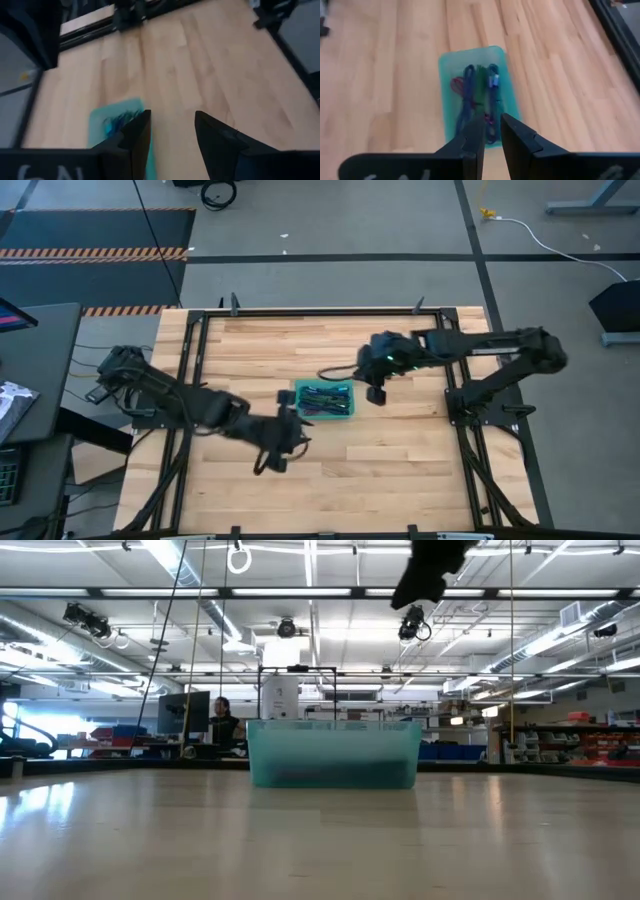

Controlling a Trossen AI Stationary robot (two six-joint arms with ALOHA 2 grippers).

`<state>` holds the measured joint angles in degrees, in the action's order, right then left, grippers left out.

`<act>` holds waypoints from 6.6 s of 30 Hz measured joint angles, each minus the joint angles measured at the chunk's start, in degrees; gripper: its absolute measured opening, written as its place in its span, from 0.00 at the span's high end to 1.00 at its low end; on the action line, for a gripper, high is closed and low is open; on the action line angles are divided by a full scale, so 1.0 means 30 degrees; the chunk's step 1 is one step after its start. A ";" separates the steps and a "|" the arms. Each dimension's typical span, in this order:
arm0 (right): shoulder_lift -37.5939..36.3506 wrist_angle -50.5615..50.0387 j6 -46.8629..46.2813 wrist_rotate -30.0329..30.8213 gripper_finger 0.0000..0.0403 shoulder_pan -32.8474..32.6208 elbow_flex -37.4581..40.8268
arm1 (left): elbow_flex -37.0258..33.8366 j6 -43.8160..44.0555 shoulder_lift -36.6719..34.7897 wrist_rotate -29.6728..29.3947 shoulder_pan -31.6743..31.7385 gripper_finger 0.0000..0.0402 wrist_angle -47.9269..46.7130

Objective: Pick and place USB-C Cables
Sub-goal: Return to Home Position

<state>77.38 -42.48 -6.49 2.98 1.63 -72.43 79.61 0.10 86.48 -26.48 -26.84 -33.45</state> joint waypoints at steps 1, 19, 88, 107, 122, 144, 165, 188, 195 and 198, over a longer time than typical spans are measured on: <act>-0.0611 0.0570 -0.0295 0.0068 0.83 -0.0213 0.0809 | -0.0832 -0.0321 -0.0220 0.0906 0.0419 0.60 0.1256; -1.2655 1.0152 -0.2020 0.2273 0.83 -0.4396 1.2125 | -1.3813 -0.0651 -1.2593 0.6404 0.8454 0.60 1.3581; -2.1780 1.7902 -0.0138 0.0593 0.84 -0.3344 2.4025 | -2.6379 -0.0278 -2.8626 0.5856 0.7733 0.60 1.4223; -2.5520 1.4630 -0.0308 0.0301 0.90 -0.3618 2.4025 | -2.6394 -0.0205 -2.8626 0.5732 0.7733 0.60 1.2853; -2.5403 1.4623 -0.0419 0.0265 0.90 -0.3606 2.4025 | -2.6394 -0.0772 -2.8583 0.5877 0.7733 0.60 1.1964; -2.5403 1.4637 -0.0994 0.0243 0.97 -0.3606 2.4025 | -2.6408 -0.1408 -2.8583 0.5914 0.7640 0.72 1.2132; -2.5403 1.4677 -0.1430 -0.0070 0.96 -0.3606 2.4025 | -2.6408 -0.1757 -2.8583 0.5927 0.7558 0.96 1.2104; -2.5403 1.4805 -0.1286 0.1146 0.95 -0.3606 2.4025 | -2.6408 -0.1743 -2.8583 0.5929 0.7565 0.96 1.2088; -2.5403 1.4805 -0.1286 0.1139 0.94 -0.3606 2.4025 | -2.6408 -0.1735 -2.8583 0.5929 0.7565 0.95 1.2088; -2.5403 1.4805 -0.1286 0.1138 0.94 -0.3606 2.4025 | -2.6408 -0.1735 -2.8583 0.5929 0.7565 0.94 1.2086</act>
<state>1.17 1.93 -10.35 6.39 -9.19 -0.36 0.38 -5.10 0.73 -8.69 -4.14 2.80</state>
